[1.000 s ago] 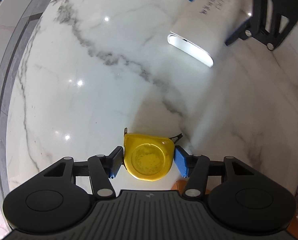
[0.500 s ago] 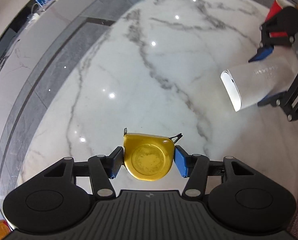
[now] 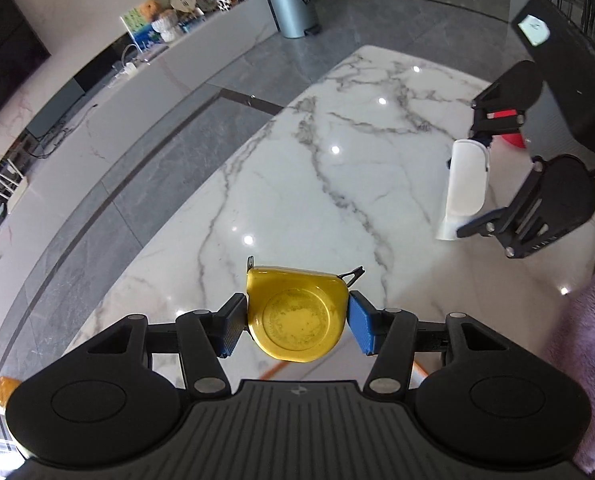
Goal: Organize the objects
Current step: 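Carry the tape measure and glasses case over the orange box with both tools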
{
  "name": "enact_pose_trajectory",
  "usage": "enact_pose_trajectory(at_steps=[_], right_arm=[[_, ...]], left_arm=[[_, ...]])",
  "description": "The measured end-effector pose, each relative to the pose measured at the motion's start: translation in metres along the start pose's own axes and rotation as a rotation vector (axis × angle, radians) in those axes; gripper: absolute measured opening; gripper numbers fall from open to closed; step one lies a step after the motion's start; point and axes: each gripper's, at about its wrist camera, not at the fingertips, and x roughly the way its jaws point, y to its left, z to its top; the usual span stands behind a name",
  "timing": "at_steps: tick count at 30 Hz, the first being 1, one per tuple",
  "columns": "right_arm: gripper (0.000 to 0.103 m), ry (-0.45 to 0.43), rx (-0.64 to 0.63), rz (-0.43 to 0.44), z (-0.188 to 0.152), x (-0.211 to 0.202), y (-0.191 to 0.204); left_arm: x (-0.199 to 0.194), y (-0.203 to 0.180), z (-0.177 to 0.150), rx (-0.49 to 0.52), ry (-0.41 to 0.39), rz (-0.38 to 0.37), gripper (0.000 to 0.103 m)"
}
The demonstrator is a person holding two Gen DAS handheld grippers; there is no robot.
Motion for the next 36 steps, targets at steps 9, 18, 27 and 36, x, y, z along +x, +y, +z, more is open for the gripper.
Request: enact_pose_trajectory(at_steps=[9, 18, 27, 36], right_arm=[[0.06, -0.124, -0.102, -0.029, 0.053, -0.064, 0.052], [0.06, -0.219, -0.258, 0.012, 0.11, -0.127, 0.116], [0.06, -0.008, -0.468, 0.068, 0.11, -0.072, 0.185], [0.06, 0.161, -0.563, 0.084, 0.113, 0.003, 0.198]], left_arm=[[-0.051, 0.004, -0.056, -0.041, -0.02, 0.045, 0.063], [-0.07, 0.014, -0.101, -0.089, -0.032, 0.043, 0.063], [-0.053, 0.018, -0.13, -0.138, -0.048, -0.007, 0.063], [-0.027, 0.022, -0.147, -0.156, -0.041, -0.073, 0.063]])
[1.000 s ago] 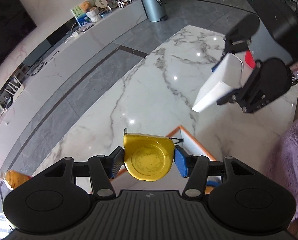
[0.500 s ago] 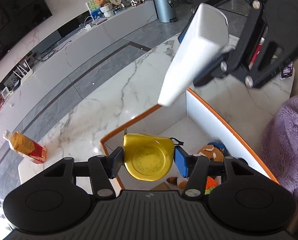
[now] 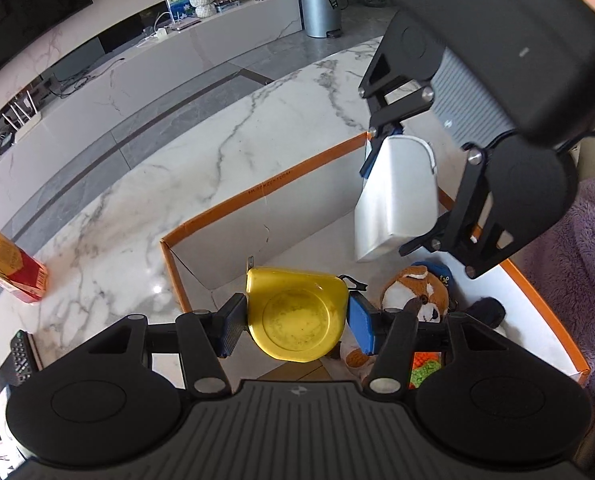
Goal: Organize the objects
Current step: 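Carry the tape measure and glasses case over the orange box with both tools, then lower the glasses case into the box and open the right tool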
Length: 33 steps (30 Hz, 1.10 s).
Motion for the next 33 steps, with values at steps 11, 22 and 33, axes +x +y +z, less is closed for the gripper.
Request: enact_pose_trajectory(at_steps=[11, 22, 33], right_arm=[[0.06, -0.117, 0.018, 0.056, 0.017, 0.026, -0.018], [0.06, -0.185, -0.088, 0.042, 0.033, 0.06, -0.004], [0.061, -0.181, -0.193, -0.057, 0.019, 0.074, 0.009]], left_arm=[[0.024, 0.01, -0.004, 0.021, 0.054, -0.034, 0.064], [0.02, 0.005, -0.009, 0.019, 0.168, 0.005, 0.063], [0.025, 0.002, -0.003, 0.005, 0.159, 0.008, 0.063]])
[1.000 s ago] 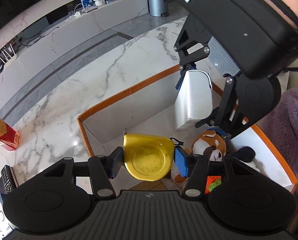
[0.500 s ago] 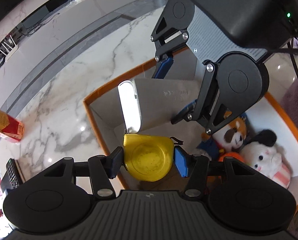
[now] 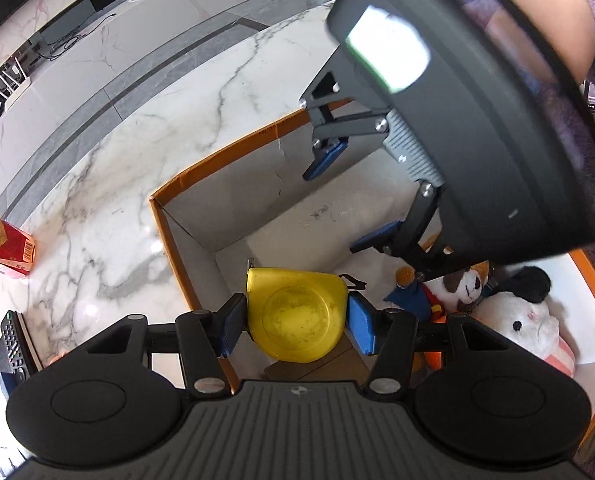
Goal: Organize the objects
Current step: 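Lower the glasses case into the box and open the right tool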
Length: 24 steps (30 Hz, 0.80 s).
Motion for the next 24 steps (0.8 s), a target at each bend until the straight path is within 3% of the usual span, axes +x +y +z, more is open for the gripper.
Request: enact_pose_trajectory(at_steps=[3, 5, 7, 10, 16, 24], right_arm=[[0.058, 0.013, 0.073, 0.043, -0.006, -0.006, -0.011], [0.045, 0.033, 0.178, 0.129, -0.011, -0.009, -0.023], [0.022, 0.058, 0.287, 0.215, -0.018, -0.008, -0.033], [0.014, 0.101, 0.368, 0.279, -0.025, -0.001, -0.037], [0.009, 0.156, 0.398, 0.271, -0.029, 0.018, -0.033], [0.001, 0.06, 0.492, 0.249, -0.038, 0.015, -0.042]], left_arm=[[0.001, -0.002, 0.001, -0.003, -0.006, -0.004, 0.063], [0.001, -0.004, 0.002, -0.001, -0.012, -0.011, 0.063], [0.002, -0.006, 0.002, 0.002, -0.015, -0.017, 0.063], [0.007, -0.009, 0.005, 0.003, -0.01, -0.026, 0.063], [0.018, -0.014, 0.009, -0.006, 0.006, -0.047, 0.063], [0.028, -0.021, 0.009, -0.007, 0.056, -0.079, 0.063]])
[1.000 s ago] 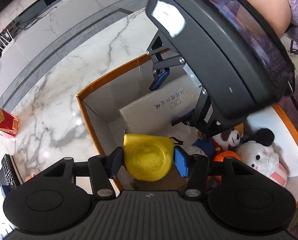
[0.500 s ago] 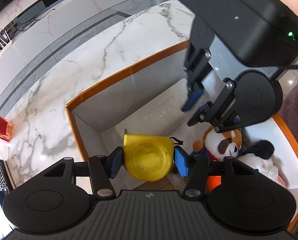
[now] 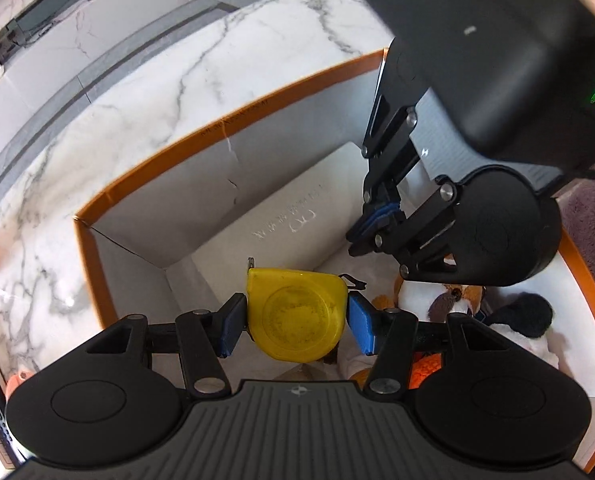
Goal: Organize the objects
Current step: 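Lower the glasses case into the box and open the right tool, then lower the tape measure into the box and open the left tool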
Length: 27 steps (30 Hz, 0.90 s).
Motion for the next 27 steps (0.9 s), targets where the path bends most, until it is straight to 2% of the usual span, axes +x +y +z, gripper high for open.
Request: enact_pose_trajectory(at_steps=[5, 9, 12, 18, 23, 27], right_arm=[[0.004, -0.008, -0.023, -0.033, -0.005, -0.006, 0.004], [0.007, -0.029, -0.006, -0.04, -0.009, -0.015, 0.002], [0.007, -0.04, -0.005, -0.043, -0.012, -0.02, 0.002], [0.007, -0.043, -0.007, -0.059, -0.015, -0.021, 0.002], [0.007, -0.055, -0.006, -0.058, -0.017, -0.024, 0.002], [0.007, -0.063, -0.01, -0.059, -0.018, -0.026, 0.003]], left_arm=[[0.008, 0.008, 0.002, -0.104, 0.051, -0.055, 0.063], [0.018, 0.022, 0.0, -0.299, 0.131, -0.077, 0.063], [0.024, 0.029, -0.002, -0.397, 0.148, -0.1, 0.063], [0.025, 0.025, -0.003, -0.412, 0.13, -0.019, 0.063], [0.03, 0.02, -0.009, -0.426, 0.211, -0.046, 0.062], [0.029, 0.022, -0.015, -0.451, 0.215, -0.06, 0.062]])
